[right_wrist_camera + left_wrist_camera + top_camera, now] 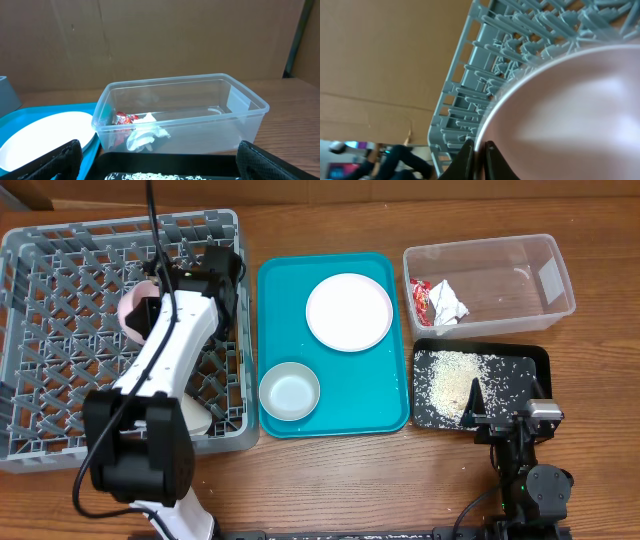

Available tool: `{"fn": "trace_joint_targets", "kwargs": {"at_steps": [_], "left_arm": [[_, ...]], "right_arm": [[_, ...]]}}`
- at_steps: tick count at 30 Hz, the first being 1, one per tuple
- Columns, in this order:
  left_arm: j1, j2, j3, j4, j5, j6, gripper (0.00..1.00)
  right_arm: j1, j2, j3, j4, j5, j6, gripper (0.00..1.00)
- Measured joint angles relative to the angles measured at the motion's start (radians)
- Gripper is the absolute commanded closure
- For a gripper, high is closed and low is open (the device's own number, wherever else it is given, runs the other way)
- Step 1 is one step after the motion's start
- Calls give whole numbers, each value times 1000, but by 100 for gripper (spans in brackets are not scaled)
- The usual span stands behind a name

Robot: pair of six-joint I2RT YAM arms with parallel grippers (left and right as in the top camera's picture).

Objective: Sort waste into correct bins and load items into the dishwasher
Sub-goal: 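Stand the small plate upright in the dish rack with the left gripper, then grasp the white bowl on the teal tray with the left gripper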

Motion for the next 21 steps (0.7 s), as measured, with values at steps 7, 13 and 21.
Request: {"fn": "trace_joint_targets", "kwargs": {"at_steps": [7,13,21], "left_arm": [[-47,29,0,33,-55,64,86],[-126,30,0,33,-57,100,79],[-204,31,0,25,-35,116,71]], "right_arm": [[0,0,0,0,0,0,0],[0,0,0,0,0,0,0],[0,0,0,0,0,0,0]]}}
